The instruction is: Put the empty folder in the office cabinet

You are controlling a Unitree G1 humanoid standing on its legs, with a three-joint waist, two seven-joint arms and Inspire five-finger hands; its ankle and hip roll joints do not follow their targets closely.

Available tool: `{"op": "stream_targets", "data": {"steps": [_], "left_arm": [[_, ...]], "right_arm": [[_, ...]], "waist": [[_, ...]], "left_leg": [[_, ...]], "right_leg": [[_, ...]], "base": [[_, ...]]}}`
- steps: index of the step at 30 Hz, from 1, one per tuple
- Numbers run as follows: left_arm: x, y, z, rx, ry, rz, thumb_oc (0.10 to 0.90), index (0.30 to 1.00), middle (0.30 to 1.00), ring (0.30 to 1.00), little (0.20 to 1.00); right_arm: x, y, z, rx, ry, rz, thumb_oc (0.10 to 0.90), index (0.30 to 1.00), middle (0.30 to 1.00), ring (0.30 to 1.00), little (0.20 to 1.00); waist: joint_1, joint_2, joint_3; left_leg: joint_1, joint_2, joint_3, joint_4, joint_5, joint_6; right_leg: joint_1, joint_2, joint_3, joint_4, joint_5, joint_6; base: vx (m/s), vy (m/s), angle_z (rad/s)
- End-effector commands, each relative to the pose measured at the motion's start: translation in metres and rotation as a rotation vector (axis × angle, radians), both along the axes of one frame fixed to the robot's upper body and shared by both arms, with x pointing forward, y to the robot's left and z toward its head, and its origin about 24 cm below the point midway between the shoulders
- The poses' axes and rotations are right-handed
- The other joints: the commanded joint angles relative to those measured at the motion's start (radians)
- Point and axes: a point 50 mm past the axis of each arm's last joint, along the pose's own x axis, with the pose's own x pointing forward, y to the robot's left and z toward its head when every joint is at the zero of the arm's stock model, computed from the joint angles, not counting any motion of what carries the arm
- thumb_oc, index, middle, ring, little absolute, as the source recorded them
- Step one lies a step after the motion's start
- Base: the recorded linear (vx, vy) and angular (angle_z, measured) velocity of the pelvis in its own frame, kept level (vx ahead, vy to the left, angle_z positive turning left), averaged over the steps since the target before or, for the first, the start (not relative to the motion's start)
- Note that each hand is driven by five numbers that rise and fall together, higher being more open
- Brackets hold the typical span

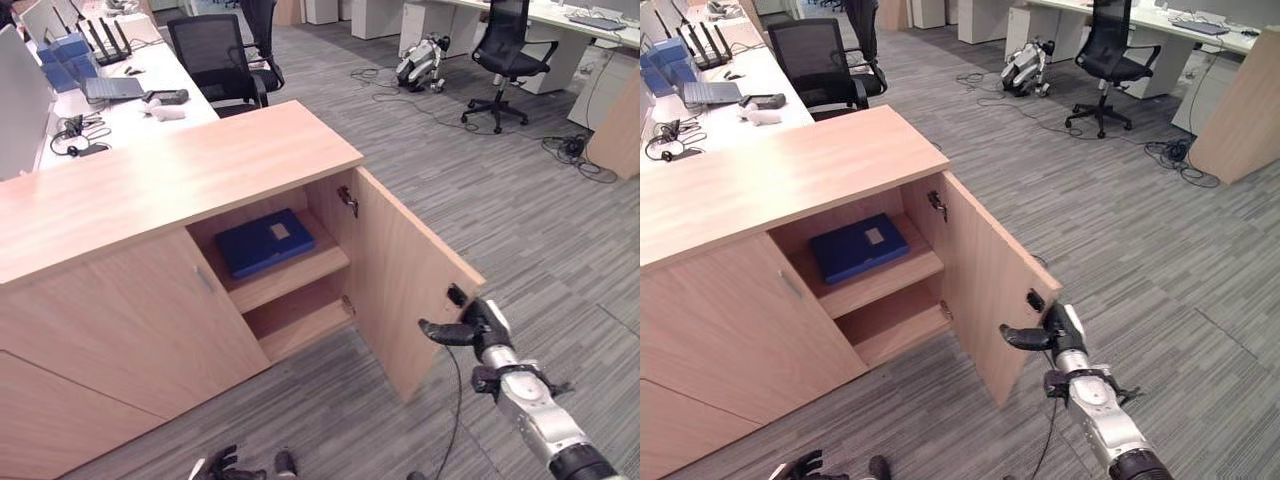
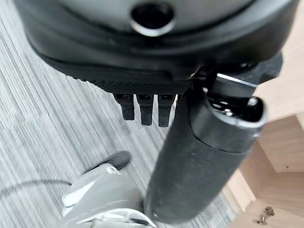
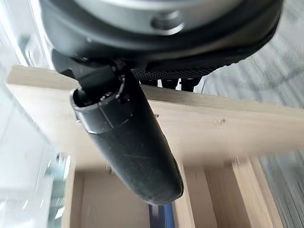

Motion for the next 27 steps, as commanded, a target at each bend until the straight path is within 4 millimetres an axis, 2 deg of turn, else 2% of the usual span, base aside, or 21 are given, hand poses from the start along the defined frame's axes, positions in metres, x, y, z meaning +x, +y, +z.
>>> {"op": "stream_targets", "data": {"steps": [1, 2, 5, 6, 7, 8, 10, 11, 12, 13, 16, 17, 18, 20, 23, 24, 25, 26, 27], "left_arm": [[0.03, 0.018, 0.013, 0.095, -0.053, -0.188, 0.8, 0.9, 0.9, 0.9, 0.9], [0.028, 0.018, 0.012, 0.099, -0.039, -0.202, 0.8, 0.9, 0.9, 0.9, 0.9], [0.03, 0.018, 0.013, 0.114, -0.028, -0.244, 0.8, 0.9, 0.9, 0.9, 0.9], [0.033, 0.019, 0.014, 0.122, -0.034, -0.256, 0.8, 0.9, 0.9, 0.9, 0.9], [0.036, 0.019, 0.015, 0.13, -0.046, -0.269, 0.8, 0.9, 0.9, 0.9, 0.9], [0.038, 0.02, 0.016, 0.134, -0.053, -0.27, 0.8, 0.9, 0.9, 0.9, 0.9], [0.04, 0.024, 0.019, 0.153, -0.069, -0.26, 0.8, 0.9, 0.9, 0.9, 0.9], [0.041, 0.024, 0.019, 0.153, -0.069, -0.26, 0.8, 0.9, 0.9, 0.9, 0.9], [0.046, 0.027, 0.021, 0.167, -0.084, -0.249, 0.8, 0.9, 0.9, 0.9, 0.9], [0.05, 0.029, 0.024, 0.179, -0.098, -0.237, 0.8, 0.9, 0.9, 0.9, 0.9], [0.062, 0.03, 0.028, 0.189, -0.14, -0.23, 0.8, 0.9, 0.9, 0.9, 0.9], [0.068, 0.028, 0.029, 0.191, -0.151, -0.248, 0.8, 0.9, 0.9, 0.9, 0.9], [0.069, 0.028, 0.03, 0.195, -0.149, -0.253, 0.8, 0.9, 0.9, 0.9, 0.9], [0.074, 0.025, 0.03, 0.187, -0.153, -0.263, 0.8, 0.9, 0.9, 0.9, 0.9], [0.072, 0.025, 0.028, 0.179, -0.147, -0.23, 0.8, 0.9, 0.9, 0.9, 0.9], [0.064, 0.023, 0.024, 0.163, -0.125, -0.208, 0.8, 0.9, 0.9, 0.9, 0.9], [0.055, 0.018, 0.019, 0.142, -0.099, -0.214, 0.8, 0.9, 0.9, 0.9, 0.9], [0.052, 0.016, 0.018, 0.133, -0.089, -0.224, 0.8, 0.9, 0.9, 0.9, 0.9], [0.046, 0.009, 0.013, 0.106, -0.068, -0.244, 0.8, 0.9, 0.9, 0.9, 0.9]], "right_arm": [[0.028, 0.159, 0.109, 0.221, -0.454, 0.746, 0.8, 0.9, 0.9, 0.9, 0.9], [0.025, 0.166, 0.112, 0.231, -0.462, 0.774, 0.8, 0.9, 0.9, 0.9, 0.9], [0.02, 0.194, 0.126, 0.259, -0.504, 0.863, 0.8, 0.9, 0.9, 0.9, 0.9], [0.02, 0.204, 0.135, 0.263, -0.536, 0.888, 0.8, 0.9, 0.9, 0.9, 0.9], [0.019, 0.213, 0.144, 0.269, -0.567, 0.914, 0.8, 0.9, 0.9, 0.9, 0.9], [0.019, 0.221, 0.151, 0.279, -0.591, 0.929, 0.8, 0.9, 0.9, 0.9, 0.9], [0.014, 0.237, 0.167, 0.315, -0.636, 0.962, 0.8, 0.9, 0.9, 0.9, 0.9], [0.014, 0.238, 0.167, 0.315, -0.637, 0.962, 0.8, 0.9, 0.9, 0.9, 0.9], [0.011, 0.243, 0.173, 0.34, -0.65, 0.976, 0.8, 0.9, 0.9, 0.9, 0.9], [0.009, 0.246, 0.178, 0.361, -0.666, 0.983, 0.8, 0.9, 0.9, 0.9, 0.9], [0.007, 0.248, 0.189, 0.395, -0.697, 0.991, 0.8, 0.9, 0.9, 0.9, 0.9], [0.009, 0.243, 0.192, 0.422, -0.694, 0.972, 0.8, 0.9, 0.9, 0.9, 0.9], [0.013, 0.238, 0.19, 0.426, -0.689, 0.945, 0.8, 0.9, 0.9, 0.9, 0.9], [0.02, 0.23, 0.181, 0.419, -0.659, 0.886, 0.8, 0.9, 0.9, 0.9, 0.9], [0.031, 0.213, 0.165, 0.395, -0.615, 0.79, 0.8, 0.9, 0.9, 0.9, 0.9], [0.038, 0.195, 0.138, 0.341, -0.535, 0.709, 0.8, 0.9, 0.9, 0.9, 0.9], [0.041, 0.174, 0.102, 0.245, -0.428, 0.63, 0.8, 0.9, 0.9, 0.9, 0.9], [0.041, 0.16, 0.078, 0.196, -0.351, 0.575, 0.8, 0.9, 0.9, 0.9, 0.9], [0.034, 0.125, 0.026, 0.077, -0.18, 0.447, 0.8, 0.9, 0.9, 0.9, 0.9]], "waist": [[0.154, -0.112, 0.048], [0.164, -0.121, 0.042], [0.208, -0.145, 0.044], [0.221, -0.148, 0.051], [0.235, -0.149, 0.054], [0.246, -0.15, 0.056], [0.26, -0.146, 0.071], [0.261, -0.148, 0.072], [0.262, -0.14, 0.077], [0.267, -0.132, 0.08], [0.269, -0.131, 0.077], [0.256, -0.134, 0.075], [0.248, -0.13, 0.073], [0.233, -0.138, 0.066], [0.219, -0.145, 0.05], [0.209, -0.142, 0.039], [0.198, -0.135, 0.029], [0.191, -0.133, 0.029], [0.172, -0.125, 0.027]], "left_leg": [[0.079, -0.067, -0.077, -0.102, 0.14, -0.071], [0.089, -0.083, -0.11, -0.121, 0.123, -0.073], [0.087, -0.128, -0.15, -0.152, 0.112, -0.04], [0.08, -0.143, -0.141, -0.161, 0.126, -0.017], [0.08, -0.153, -0.152, -0.172, 0.123, -0.005], [0.089, -0.163, -0.157, -0.185, 0.115, 0.006], [0.115, -0.176, -0.17, -0.195, 0.096, 0.024], [0.115, -0.178, -0.169, -0.195, 0.095, 0.025], [0.117, -0.174, -0.183, -0.198, 0.099, 0.029], [0.119, -0.167, -0.199, -0.2, 0.101, 0.029], [0.117, -0.198, -0.292, -0.21, 0.095, 0.033], [0.115, -0.225, -0.361, -0.211, 0.088, 0.027], [0.126, -0.228, -0.38, -0.213, 0.076, 0.021], [0.126, -0.247, -0.426, -0.213, 0.076, 0.018], [0.124, -0.258, -0.455, -0.213, 0.067, 0.016], [0.127, -0.258, -0.452, -0.213, 0.064, 0.012], [0.133, -0.257, -0.45, -0.213, 0.06, 0.009], [0.135, -0.257, -0.451, -0.213, 0.061, 0.007], [0.14, -0.256, -0.454, -0.213, 0.058, 0.001]], "right_leg": [[0.116, -0.044, 0.082, 0.005, -0.135, -0.012], [0.128, -0.044, 0.085, 0.016, -0.153, -0.008], [0.108, -0.068, 0.056, 0.104, -0.168, 0.002], [0.082, -0.091, 0.029, 0.155, -0.153, 0.008], [0.061, -0.106, 0.03, 0.209, -0.146, 0.02], [0.034, -0.131, 0.036, 0.274, -0.136, 0.041], [-0.022, -0.188, 0.065, 0.412, -0.06, 0.095], [-0.025, -0.191, 0.067, 0.417, -0.062, 0.095], [-0.054, -0.189, 0.095, 0.463, -0.018, 0.105], [-0.076, -0.17, 0.123, 0.49, -0.013, 0.105], [-0.082, -0.082, 0.22, 0.405, -0.109, 0.099], [-0.067, -0.038, 0.273, 0.282, -0.164, 0.06], [-0.081, -0.043, 0.301, 0.243, -0.162, 0.053], [-0.071, -0.037, 0.351, 0.173, -0.149, 0.039], [-0.037, -0.034, 0.352, 0.122, -0.135, 0.033], [-0.015, -0.036, 0.339, 0.095, -0.123, 0.032], [0.008, -0.032, 0.332, 0.063, -0.117, 0.03], [0.014, -0.03, 0.332, 0.058, -0.117, 0.028], [0.029, -0.027, 0.327, 0.038, -0.117, 0.026]], "base": [[0.01, 0.097, 0.67], [0.07, 0.119, 1.12], [0.0, 0.112, 1.8], [-0.07, 0.193, 1.08], [-0.05, 0.211, 1.09], [0.07, 0.184, 1.09], [0.08, 0.137, 0.95], [0.04, 0.055, 1.01], [0.02, 0.003, 1.09], [0.06, 0.008, 1.01], [0.14, 0.002, 1.0], [0.24, -0.065, 1.48], [0.21, -0.073, 1.53], [0.1, -0.049, 0.85], [0.05, -0.058, 0.94], [0.1, -0.079, 0.74], [0.09, -0.066, 0.01], [0.06, -0.044, -0.04], [0.05, -0.062, -0.08]]}}
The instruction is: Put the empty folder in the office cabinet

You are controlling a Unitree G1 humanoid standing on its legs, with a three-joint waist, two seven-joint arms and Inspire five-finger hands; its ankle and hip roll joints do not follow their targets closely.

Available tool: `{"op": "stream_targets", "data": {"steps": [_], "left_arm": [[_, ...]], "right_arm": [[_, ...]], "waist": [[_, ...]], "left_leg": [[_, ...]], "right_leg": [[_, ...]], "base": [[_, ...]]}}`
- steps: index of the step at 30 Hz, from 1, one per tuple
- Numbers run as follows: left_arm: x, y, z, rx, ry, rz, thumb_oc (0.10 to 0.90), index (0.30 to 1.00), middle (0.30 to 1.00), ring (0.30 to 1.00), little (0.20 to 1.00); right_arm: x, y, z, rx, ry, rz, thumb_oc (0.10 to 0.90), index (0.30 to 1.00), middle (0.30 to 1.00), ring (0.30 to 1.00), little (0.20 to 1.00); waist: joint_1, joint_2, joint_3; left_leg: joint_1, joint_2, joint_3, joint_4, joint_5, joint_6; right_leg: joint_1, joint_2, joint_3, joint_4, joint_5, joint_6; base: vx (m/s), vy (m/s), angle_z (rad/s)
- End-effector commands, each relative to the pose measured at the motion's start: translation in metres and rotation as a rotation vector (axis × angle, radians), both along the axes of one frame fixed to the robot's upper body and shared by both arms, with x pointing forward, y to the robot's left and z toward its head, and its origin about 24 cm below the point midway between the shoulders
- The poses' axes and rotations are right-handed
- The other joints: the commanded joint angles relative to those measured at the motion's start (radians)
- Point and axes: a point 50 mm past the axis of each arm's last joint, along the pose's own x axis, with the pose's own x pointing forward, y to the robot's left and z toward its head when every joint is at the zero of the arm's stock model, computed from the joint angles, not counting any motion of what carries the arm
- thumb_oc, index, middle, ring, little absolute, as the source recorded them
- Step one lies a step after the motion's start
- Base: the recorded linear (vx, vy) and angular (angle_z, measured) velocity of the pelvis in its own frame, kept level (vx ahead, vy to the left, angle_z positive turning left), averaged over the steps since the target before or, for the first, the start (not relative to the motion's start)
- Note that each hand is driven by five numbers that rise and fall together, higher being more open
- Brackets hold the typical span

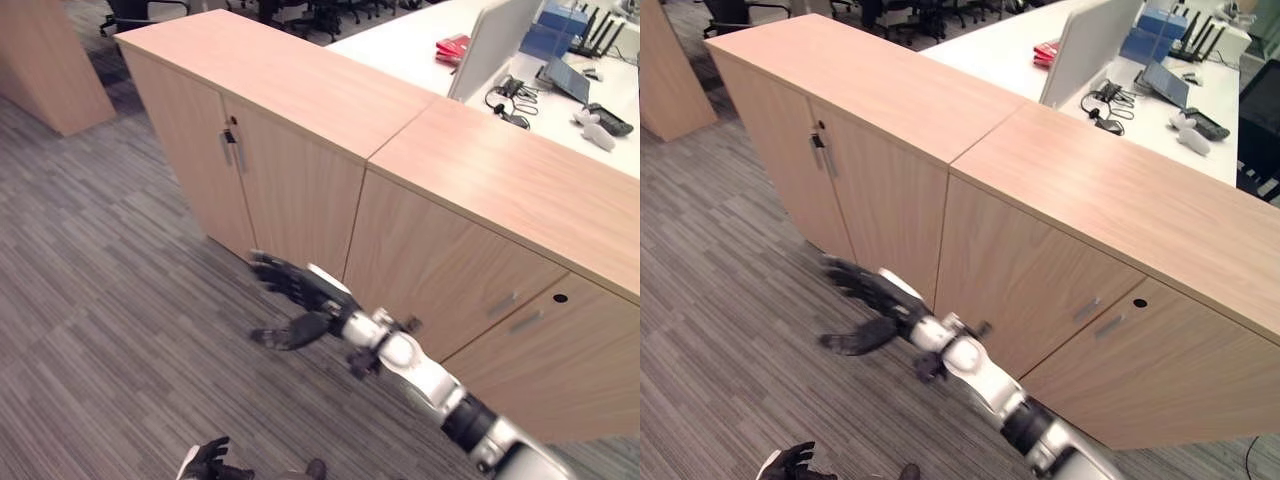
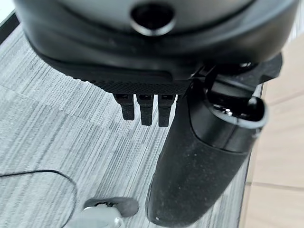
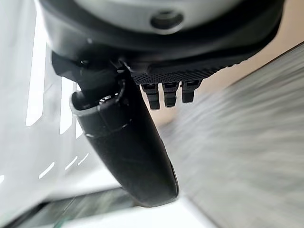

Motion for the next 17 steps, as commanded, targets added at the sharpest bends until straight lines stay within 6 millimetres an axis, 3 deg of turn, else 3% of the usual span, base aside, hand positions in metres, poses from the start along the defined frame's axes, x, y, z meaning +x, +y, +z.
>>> {"op": "stream_targets", "data": {"steps": [1, 2, 3, 4, 5, 7, 11, 17], "left_arm": [[0.019, -0.019, -0.003, -0.056, -0.029, -0.078, 0.8, 0.9, 0.9, 0.9, 0.9], [0.014, -0.024, -0.006, -0.074, -0.012, -0.083, 0.8, 0.9, 0.9, 0.9, 0.9], [0.011, -0.026, -0.007, -0.082, -0.003, -0.084, 0.8, 0.9, 0.9, 0.9, 0.9], [0.011, -0.026, -0.007, -0.082, -0.003, -0.084, 0.8, 0.9, 0.9, 0.9, 0.9], [0.015, -0.027, -0.006, -0.099, -0.012, -0.081, 0.8, 0.9, 0.9, 0.9, 0.9], [0.02, -0.029, -0.005, -0.096, -0.015, -0.11, 0.8, 0.9, 0.9, 0.9, 0.9], [0.028, -0.04, -0.006, -0.116, -0.018, -0.169, 0.8, 0.9, 0.9, 0.9, 0.9], [0.026, -0.052, -0.009, -0.149, 0.004, -0.193, 0.8, 0.9, 0.9, 0.9, 0.9]], "right_arm": [[-0.002, -0.038, -0.025, -0.199, -0.006, -0.102, 0.8, 0.9, 0.9, 0.9, 0.9], [-0.026, -0.073, -0.069, -0.292, 0.181, -0.235, 0.8, 0.9, 0.9, 0.9, 0.9], [-0.045, -0.099, -0.094, -0.339, 0.313, -0.362, 0.8, 0.9, 0.9, 0.9, 0.9], [-0.045, -0.099, -0.094, -0.338, 0.312, -0.363, 0.8, 0.9, 0.9, 0.9, 0.9], [-0.076, -0.136, -0.123, -0.402, 0.503, -0.547, 0.8, 0.9, 0.9, 0.9, 0.9], [-0.108, -0.164, -0.141, -0.41, 0.672, -0.709, 0.8, 0.9, 0.9, 0.9, 0.9], [-0.144, -0.186, -0.153, -0.464, 0.823, -0.811, 0.8, 0.9, 0.9, 0.9, 0.9], [-0.146, -0.181, -0.155, -0.472, 0.839, -0.785, 0.8, 0.9, 0.9, 0.9, 0.9]], "waist": [[-0.028, 0.049, -0.018], [-0.046, 0.056, -0.023], [-0.056, 0.062, -0.029], [-0.054, 0.061, -0.029], [-0.074, 0.072, -0.03], [-0.094, 0.081, -0.028], [-0.138, 0.106, -0.026], [-0.169, 0.124, -0.024]], "left_leg": [[-0.002, 0.126, 0.058, -0.01, -0.045, -0.12], [0.005, 0.134, 0.077, -0.01, -0.046, -0.125], [0.011, 0.138, 0.089, -0.01, -0.049, -0.129], [0.011, 0.139, 0.09, -0.01, -0.049, -0.129], [0.016, 0.144, 0.103, -0.01, -0.051, -0.134], [0.024, 0.15, 0.115, -0.01, -0.052, -0.138], [0.045, 0.159, 0.139, -0.01, -0.059, -0.143], [0.071, 0.171, 0.182, -0.01, -0.066, -0.145]], "right_leg": [[0.073, 0.031, -0.038, 0.035, -0.166, 0.006], [0.08, 0.031, -0.033, 0.014, -0.161, 0.009], [0.081, 0.03, -0.028, 0.008, -0.163, 0.01], [0.082, 0.03, -0.027, 0.008, -0.163, 0.01], [0.079, 0.03, -0.023, 0.008, -0.164, 0.012], [0.079, 0.034, -0.016, 0.008, -0.165, 0.01], [0.08, 0.037, 0.0, 0.008, -0.17, 0.007], [0.081, 0.042, 0.022, 0.008, -0.172, 0.003]], "base": [[0.07, -0.086, 0.04], [0.07, -0.08, -0.11], [0.05, -0.047, -0.62], [0.05, -0.048, -1.08], [0.03, -0.045, -1.26], [0.03, -0.061, -0.39], [0.04, -0.05, -0.12], [0.03, -0.008, -0.14]]}}
